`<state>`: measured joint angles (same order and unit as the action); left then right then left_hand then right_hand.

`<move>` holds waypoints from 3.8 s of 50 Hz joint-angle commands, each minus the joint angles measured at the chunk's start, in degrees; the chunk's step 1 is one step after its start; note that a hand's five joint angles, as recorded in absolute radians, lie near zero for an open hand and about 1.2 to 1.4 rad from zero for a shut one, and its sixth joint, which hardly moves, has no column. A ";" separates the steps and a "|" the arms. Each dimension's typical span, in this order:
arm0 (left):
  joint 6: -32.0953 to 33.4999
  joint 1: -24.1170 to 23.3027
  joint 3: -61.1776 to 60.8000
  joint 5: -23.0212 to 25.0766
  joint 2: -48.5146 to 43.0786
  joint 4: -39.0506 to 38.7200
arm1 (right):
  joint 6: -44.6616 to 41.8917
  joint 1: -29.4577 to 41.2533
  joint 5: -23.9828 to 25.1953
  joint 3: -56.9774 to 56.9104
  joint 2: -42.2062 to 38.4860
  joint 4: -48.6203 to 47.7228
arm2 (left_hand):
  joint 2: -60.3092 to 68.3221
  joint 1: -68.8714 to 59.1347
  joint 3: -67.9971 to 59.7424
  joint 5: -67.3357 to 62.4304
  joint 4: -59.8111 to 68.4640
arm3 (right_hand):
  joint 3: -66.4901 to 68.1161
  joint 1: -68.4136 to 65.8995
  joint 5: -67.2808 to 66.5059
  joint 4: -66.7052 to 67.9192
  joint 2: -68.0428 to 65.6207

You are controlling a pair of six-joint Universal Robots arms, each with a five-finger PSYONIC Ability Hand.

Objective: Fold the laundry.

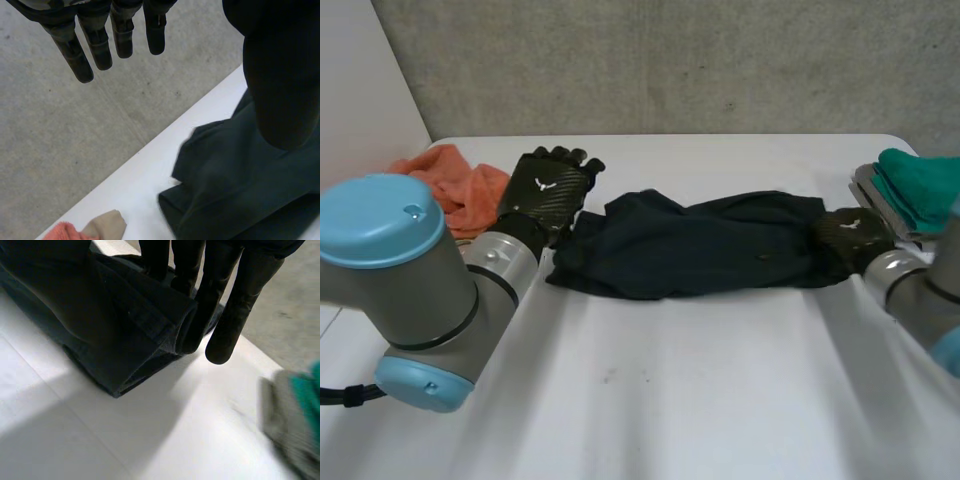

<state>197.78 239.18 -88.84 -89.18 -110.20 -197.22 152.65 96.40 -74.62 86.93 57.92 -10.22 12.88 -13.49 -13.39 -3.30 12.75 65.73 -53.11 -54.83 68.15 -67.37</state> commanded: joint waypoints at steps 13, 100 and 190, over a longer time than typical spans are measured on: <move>-0.03 1.90 -3.89 -0.11 4.21 0.08 | -25.73 1.67 5.35 -0.88 9.50 2.22 | -1.49 2.09 2.00 1.90 -1.36 | 14.27 -26.89 -15.17 11.85 -12.63; 7.18 -8.29 49.38 -3.81 -32.72 26.10 | 4.85 15.40 0.18 -31.66 -10.20 21.12 | 0.87 -0.26 -0.36 -0.45 1.00 | -55.73 43.11 54.83 -58.15 57.37; -8.47 -0.03 13.43 28.19 4.21 17.66 | 15.74 -11.40 16.96 -45.09 -17.48 -22.11 | -0.14 0.75 0.65 0.56 -0.01 | 14.27 -26.89 -15.17 11.85 -12.63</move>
<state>189.27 239.39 -75.46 -60.98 -106.06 -179.53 161.90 92.54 -62.57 44.23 43.35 -27.44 12.91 -13.40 -13.41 -2.96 12.77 66.25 -53.83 -52.83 68.44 -67.27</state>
